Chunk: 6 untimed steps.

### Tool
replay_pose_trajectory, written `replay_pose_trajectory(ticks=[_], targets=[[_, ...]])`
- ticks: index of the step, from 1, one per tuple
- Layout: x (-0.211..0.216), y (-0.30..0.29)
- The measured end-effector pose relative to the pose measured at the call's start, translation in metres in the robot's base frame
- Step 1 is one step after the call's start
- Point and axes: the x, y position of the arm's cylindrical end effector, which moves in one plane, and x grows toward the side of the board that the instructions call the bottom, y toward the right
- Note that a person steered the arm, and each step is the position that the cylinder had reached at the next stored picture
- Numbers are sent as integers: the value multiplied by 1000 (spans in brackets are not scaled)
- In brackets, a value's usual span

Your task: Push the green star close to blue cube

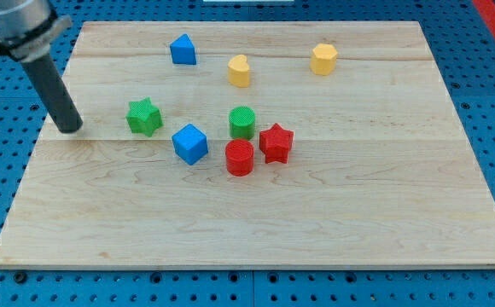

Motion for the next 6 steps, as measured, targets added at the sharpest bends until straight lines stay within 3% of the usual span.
replay_pose_trajectory(ticks=[1, 4, 5, 6], targets=[[-12, 80], [-3, 114], [-38, 116], [-88, 164]])
